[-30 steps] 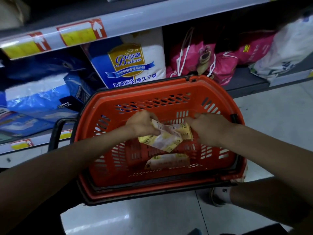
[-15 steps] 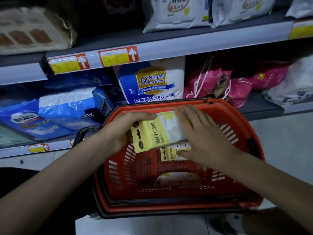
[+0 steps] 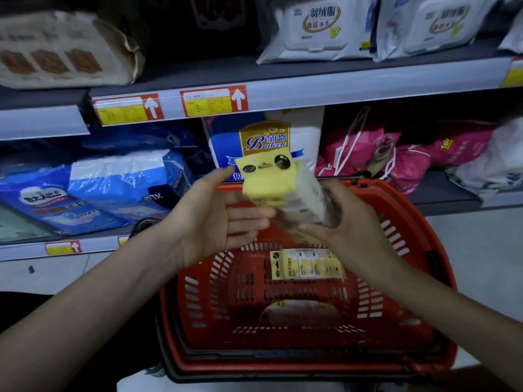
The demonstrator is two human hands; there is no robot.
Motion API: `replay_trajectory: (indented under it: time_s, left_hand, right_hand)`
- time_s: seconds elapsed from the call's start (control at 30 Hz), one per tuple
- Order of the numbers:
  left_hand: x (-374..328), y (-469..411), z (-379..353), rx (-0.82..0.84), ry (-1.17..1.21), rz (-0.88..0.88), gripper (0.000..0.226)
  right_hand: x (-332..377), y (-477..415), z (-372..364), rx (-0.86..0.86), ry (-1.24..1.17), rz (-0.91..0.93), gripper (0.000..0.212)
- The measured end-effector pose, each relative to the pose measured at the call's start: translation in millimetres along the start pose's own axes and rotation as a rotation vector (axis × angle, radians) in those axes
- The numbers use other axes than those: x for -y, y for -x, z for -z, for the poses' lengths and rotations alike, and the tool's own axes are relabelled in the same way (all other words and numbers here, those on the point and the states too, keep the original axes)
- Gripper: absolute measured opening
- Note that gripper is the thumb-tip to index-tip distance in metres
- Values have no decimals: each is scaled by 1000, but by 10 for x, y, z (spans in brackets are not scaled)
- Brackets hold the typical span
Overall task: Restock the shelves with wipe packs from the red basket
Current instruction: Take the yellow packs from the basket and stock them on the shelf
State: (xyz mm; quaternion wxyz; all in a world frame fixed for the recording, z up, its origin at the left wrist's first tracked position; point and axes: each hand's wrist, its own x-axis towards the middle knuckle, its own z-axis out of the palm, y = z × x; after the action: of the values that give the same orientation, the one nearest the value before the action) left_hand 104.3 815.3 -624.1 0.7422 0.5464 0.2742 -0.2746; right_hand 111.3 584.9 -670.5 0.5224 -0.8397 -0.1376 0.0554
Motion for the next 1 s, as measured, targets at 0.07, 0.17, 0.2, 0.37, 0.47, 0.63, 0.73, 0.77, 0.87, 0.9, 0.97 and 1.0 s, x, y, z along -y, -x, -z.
replay_trajectory:
  time_s: [0.07, 0.17, 0.2, 0.37, 0.47, 0.63, 0.73, 0.77, 0.87, 0.9, 0.97, 1.0]
  left_hand:
    - [-31, 4, 33, 16, 4, -34, 70]
    - [-38, -4, 40, 13, -27, -78, 63]
    - [-30, -8, 36, 9, -42, -85, 59]
    - [31, -26, -11, 18, -139, -124, 44]
    - [48, -28, -37, 22, -119, -143, 43]
    - [70, -33, -49, 26, -97, -171, 40]
    - [98, -17, -79, 41, -148, -196, 40]
    - [112, -5, -95, 43, -179, -212, 41]
    - [153, 41, -149, 63, -259, -284, 42]
    - [159, 65, -171, 78, -276, -317, 42]
    - [157, 120, -219, 119, -316, -386, 44]
    - [155, 154, -249, 148, -344, -420, 45]
  right_hand:
    - [38, 10, 12, 31, -215, -98, 53]
    - [99, 25, 31, 87, -375, -204, 50]
    - [112, 23, 35, 112, -409, -239, 48]
    - [209, 32, 69, 174, -811, -496, 37]
    - [236, 43, 109, 157, -1049, -563, 41]
    - [252, 59, 194, 108, -1183, -601, 41]
    - [271, 63, 261, 106, -1188, -575, 42]
    - [282, 64, 276, 108, -1180, -558, 43]
    - [303, 70, 309, 79, -1128, -489, 45]
    - [310, 74, 319, 62, -1105, -463, 45]
    - [326, 90, 329, 26, -1037, -421, 44]
    - [339, 107, 331, 7, -987, -413, 42]
